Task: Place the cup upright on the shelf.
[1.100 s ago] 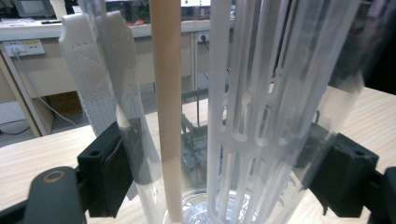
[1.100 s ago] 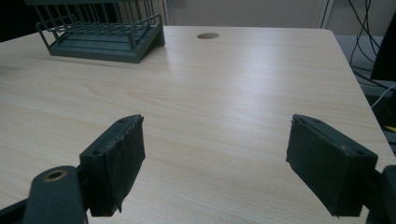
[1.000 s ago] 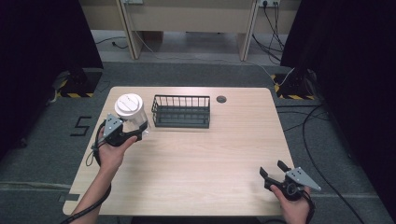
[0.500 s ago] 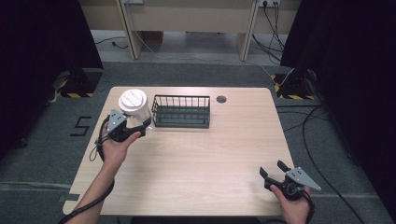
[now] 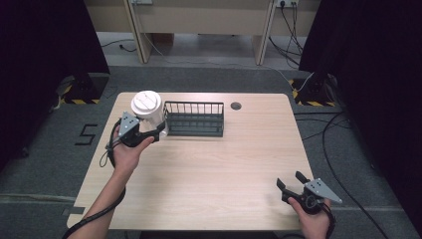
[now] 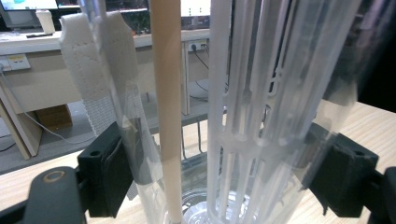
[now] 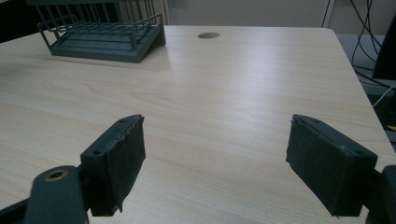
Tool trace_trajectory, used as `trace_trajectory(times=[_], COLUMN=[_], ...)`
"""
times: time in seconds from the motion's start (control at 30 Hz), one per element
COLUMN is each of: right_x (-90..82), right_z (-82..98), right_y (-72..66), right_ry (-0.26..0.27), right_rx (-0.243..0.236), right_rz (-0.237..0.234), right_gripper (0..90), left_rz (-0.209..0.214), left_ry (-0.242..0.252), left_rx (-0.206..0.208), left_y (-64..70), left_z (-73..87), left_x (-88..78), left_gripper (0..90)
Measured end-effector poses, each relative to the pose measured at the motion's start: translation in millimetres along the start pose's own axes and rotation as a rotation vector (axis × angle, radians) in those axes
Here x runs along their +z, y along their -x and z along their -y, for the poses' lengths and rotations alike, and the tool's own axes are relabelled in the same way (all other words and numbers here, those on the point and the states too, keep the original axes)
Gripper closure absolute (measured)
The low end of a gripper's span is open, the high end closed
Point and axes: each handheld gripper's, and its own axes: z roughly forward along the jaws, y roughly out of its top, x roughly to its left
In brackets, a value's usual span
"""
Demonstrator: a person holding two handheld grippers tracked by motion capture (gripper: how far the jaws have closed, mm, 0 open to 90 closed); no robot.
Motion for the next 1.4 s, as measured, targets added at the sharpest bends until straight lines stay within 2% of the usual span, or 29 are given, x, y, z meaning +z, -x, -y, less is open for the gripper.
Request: trace_trajectory(times=[1.4], right_x=[-0.3], right_z=[0.1], right_y=[0.3], right_ry=[0.001], right_rx=[0.004], right_rz=[-0.006], right_gripper=[20.2], left_rz=[0.027], left_ry=[0.013], left_rx=[0.015], left_y=[11.2], left_z=[-21.0], left_x=[37.0], left_gripper=[18.0])
